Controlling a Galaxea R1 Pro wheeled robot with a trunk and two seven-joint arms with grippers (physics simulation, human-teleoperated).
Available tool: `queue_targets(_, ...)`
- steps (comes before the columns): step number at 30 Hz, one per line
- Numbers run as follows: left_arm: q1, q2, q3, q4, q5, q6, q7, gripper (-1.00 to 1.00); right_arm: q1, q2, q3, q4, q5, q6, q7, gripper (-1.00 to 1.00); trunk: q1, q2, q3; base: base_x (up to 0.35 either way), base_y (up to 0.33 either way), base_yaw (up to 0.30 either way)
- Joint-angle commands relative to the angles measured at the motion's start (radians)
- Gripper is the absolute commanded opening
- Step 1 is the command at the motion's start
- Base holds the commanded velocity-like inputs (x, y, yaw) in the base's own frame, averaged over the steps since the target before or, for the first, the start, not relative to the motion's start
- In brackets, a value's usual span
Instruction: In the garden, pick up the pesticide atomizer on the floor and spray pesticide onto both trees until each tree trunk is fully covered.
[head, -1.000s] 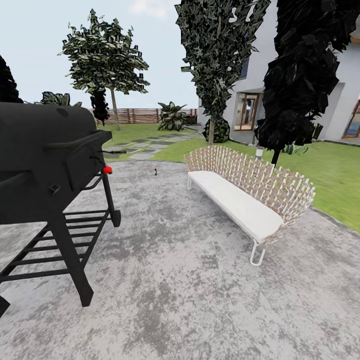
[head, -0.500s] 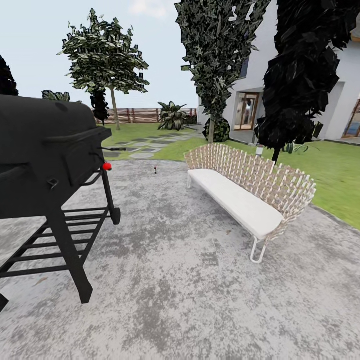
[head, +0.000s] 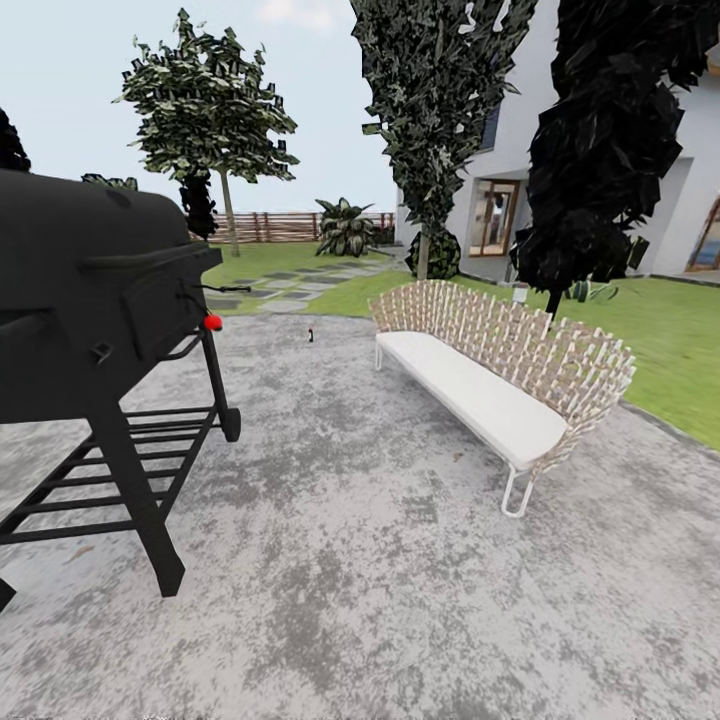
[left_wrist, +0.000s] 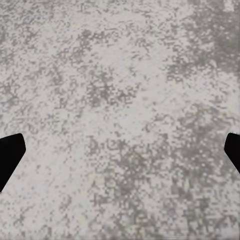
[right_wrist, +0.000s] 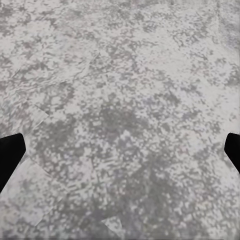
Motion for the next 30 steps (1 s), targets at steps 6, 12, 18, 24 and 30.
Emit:
queue_targets(6, -0.001, 0.0, 0.001, 0.001, 0.003, -0.003, 0.002, 1.0, -0.001, 0.0, 0.0, 0.001, 0.002, -0.003, 0.0, 1.0, 0.015, -0.029, -0.023, 0.0, 0.0, 0.0)
queue_targets(12, -0.001, -0.002, 0.001, 0.001, -0.002, 0.0, 0.008, 1.0, -0.001, 0.0, 0.0, 0.001, 0.002, -0.003, 0.0, 1.0, 0.015, -0.029, -0.03, 0.064, 0.0, 0.0)
queue_targets(18, -0.001, -0.001, 0.005, 0.001, 0.001, 0.001, 0.011, 1.0, -0.001, 0.0, 0.0, 0.001, 0.002, -0.003, 0.0, 1.0, 0.015, -0.029, -0.032, 0.301, 0.0, 0.0)
queue_targets(24, -0.001, 0.0, 0.006, 0.002, 0.001, 0.001, 0.011, 1.0, -0.001, 0.0, 0.0, 0.002, 0.002, -0.004, 0.0, 1.0, 0.015, -0.029, -0.032, 0.337, 0.0, 0.0)
queue_targets(30, -0.001, 0.0, 0.006, 0.002, 0.002, 0.001, 0.012, 1.0, -0.001, 0.0, 0.004, 0.002, 0.002, -0.004, 0.0, 1.0, 0.015, -0.029, -0.032, 0.34, 0.0, 0.0)
